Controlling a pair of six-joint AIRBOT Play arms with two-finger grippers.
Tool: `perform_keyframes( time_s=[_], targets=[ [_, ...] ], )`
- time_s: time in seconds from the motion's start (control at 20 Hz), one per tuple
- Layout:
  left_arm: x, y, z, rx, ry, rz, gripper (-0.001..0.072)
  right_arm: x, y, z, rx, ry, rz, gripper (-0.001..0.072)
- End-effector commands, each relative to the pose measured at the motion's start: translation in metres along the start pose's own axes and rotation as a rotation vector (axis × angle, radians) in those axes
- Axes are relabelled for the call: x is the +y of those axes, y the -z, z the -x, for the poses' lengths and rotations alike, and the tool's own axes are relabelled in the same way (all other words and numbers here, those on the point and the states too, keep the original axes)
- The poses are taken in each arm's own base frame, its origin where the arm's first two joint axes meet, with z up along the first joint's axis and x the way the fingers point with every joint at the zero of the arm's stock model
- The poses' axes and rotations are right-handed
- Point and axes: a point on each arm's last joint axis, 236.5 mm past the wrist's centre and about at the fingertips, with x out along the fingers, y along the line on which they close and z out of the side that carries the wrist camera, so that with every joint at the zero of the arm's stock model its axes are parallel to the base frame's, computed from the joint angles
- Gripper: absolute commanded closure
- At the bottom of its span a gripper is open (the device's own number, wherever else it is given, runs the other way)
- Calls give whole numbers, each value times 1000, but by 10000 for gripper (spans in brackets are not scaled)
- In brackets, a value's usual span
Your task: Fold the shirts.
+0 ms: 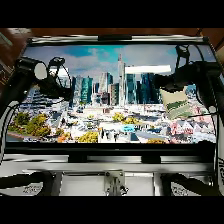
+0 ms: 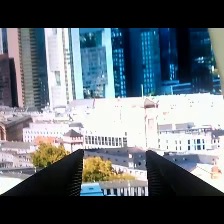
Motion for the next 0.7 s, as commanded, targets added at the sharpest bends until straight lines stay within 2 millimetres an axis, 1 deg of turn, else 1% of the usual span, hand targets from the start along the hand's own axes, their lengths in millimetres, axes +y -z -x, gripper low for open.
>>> perform_keyframes(
  time_s=[0.0, 0.25, 0.65],
  targets=[
    [4, 1, -7, 17, -39, -1, 65, 6, 22, -11, 100, -2, 32, 204],
    [1, 1, -13, 26, -28, -1, 65, 7, 17, -11, 81, -8, 30, 203],
    [0, 1, -13, 27, -25, -3, 65, 9, 8, -12, 39, -16, 30, 204]
  ],
)
